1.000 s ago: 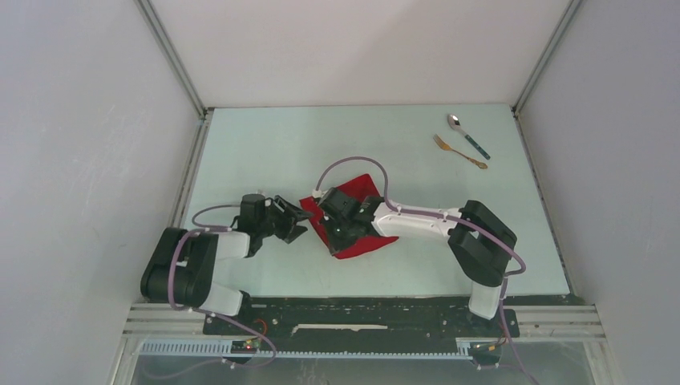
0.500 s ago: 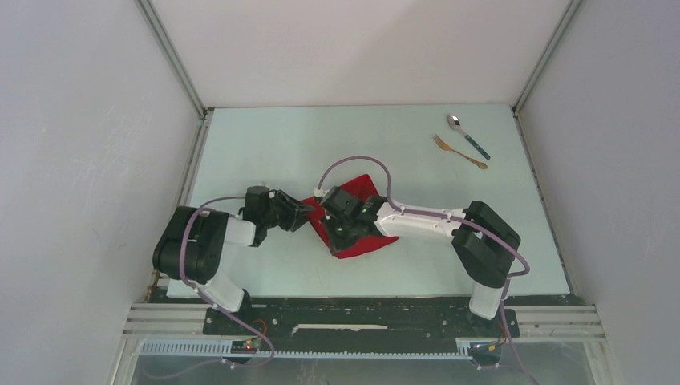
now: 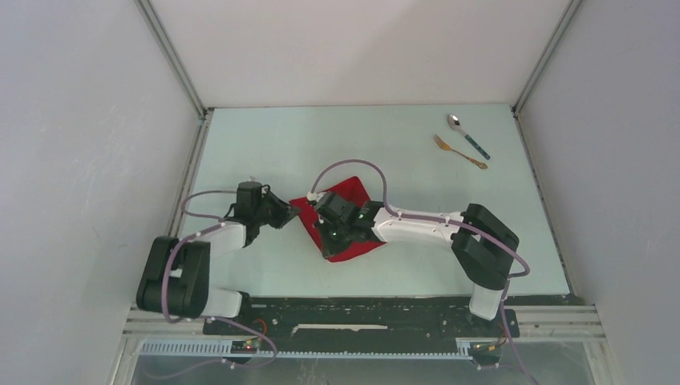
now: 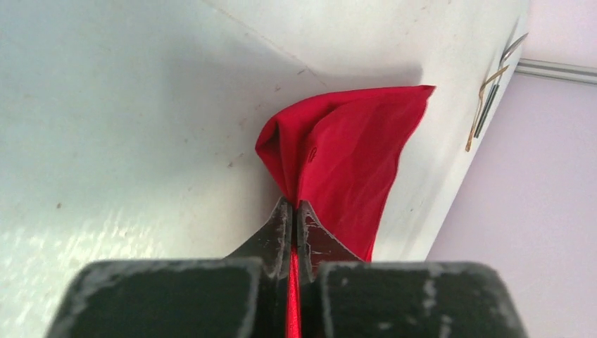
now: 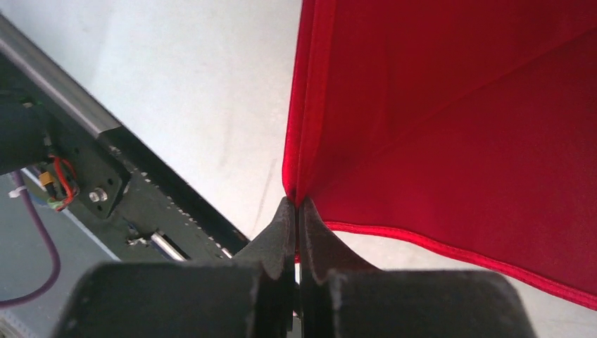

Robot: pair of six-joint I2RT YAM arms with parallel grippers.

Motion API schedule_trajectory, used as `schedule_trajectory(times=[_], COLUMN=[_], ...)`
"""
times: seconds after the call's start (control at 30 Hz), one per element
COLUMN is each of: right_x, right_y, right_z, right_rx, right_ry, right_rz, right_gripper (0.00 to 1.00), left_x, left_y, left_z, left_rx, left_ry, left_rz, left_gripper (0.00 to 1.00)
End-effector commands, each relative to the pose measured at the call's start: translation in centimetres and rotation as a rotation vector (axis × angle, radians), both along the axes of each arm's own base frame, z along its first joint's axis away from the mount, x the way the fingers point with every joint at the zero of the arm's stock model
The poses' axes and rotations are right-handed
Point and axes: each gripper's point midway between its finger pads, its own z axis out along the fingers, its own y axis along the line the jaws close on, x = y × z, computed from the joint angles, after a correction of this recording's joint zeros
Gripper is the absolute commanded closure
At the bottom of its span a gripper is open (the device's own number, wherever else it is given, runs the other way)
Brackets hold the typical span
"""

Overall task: Fold the napkin into a case and place the utensils inside
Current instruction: Pick up the upper triangle-folded napkin from the center of the board, then turn over the upper triangle folded napkin at the center of the board.

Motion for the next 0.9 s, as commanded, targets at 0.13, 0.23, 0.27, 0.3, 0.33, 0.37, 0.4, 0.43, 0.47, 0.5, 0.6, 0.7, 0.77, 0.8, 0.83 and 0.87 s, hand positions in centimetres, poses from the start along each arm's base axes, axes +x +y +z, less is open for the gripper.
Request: schedule_trajectory(times=[0.13,0.23,0.27,0.3,0.33,0.37,0.4,0.43,0.47,0.5,0.6,0.7,0.77,0.8,0.83,0.87], right_x=[-4.1,-5.7,-6.2,-6.9,-7.6,-8.1,-8.6,-9.0,-9.4,-9.4,-7.9,-6.5,-5.5,-5.0,-4.7,-4.2], right_y=[7.1,9.9,10.8,11.7,12.5,13.3,13.9,14.2,14.2,14.1,13.3,11.9,10.6,9.8,9.0,8.2], right_z=[7.5,11.1,12.4,14.0,15.8,17.6,19.4,20.8,21.9,22.4,21.2,17.7,14.7,12.7,10.6,8.4], right_rx=[0.303,0.417,0.465,0.524,0.590,0.656,0.707,0.762,0.812,0.849,0.900,0.929,0.926,0.910,0.891,0.860], right_ry=[-0.015,0.002,0.013,0.025,0.037,0.032,0.040,0.050,0.077,0.098,0.167,0.264,0.315,0.331,0.343,0.355], right_rz=[0.127,0.192,0.213,0.248,0.287,0.312,0.338,0.366,0.384,0.393,0.373,0.335,0.288,0.256,0.228,0.194], right_gripper=[1.00,1.00,1.00,1.00,1.00,1.00,1.00,1.00,1.00,1.00,1.00,1.00,1.00,1.00,1.00,1.00], left_x=[-2.5,-4.7,-5.5,-5.9,-6.7,-7.4,-7.9,-8.3,-8.5,-8.3,-6.8,-3.7,-1.6,-0.5,0.6,1.7], left_y=[5.3,8.1,8.9,9.8,10.6,11.2,11.8,12.1,12.3,12.2,11.5,9.3,7.7,6.7,5.9,5.0], left_z=[6.5,10.6,12.0,14.5,16.1,17.4,18.9,20.1,21.3,22.3,22.9,20.5,17.2,15.4,13.5,11.8], left_rx=[0.180,0.308,0.346,0.382,0.413,0.442,0.467,0.485,0.498,0.507,0.578,0.651,0.697,0.711,0.736,0.760], left_ry=[-0.026,-0.059,-0.073,-0.116,-0.135,-0.148,-0.167,-0.182,-0.201,-0.223,-0.213,-0.163,-0.076,-0.041,-0.010,0.017], left_rz=[0.082,0.141,0.166,0.200,0.225,0.245,0.264,0.270,0.274,0.267,0.210,0.113,0.043,0.008,-0.017,-0.040], left_gripper=[1.00,1.00,1.00,1.00,1.00,1.00,1.00,1.00,1.00,1.00,1.00,1.00,1.00,1.00,1.00,1.00])
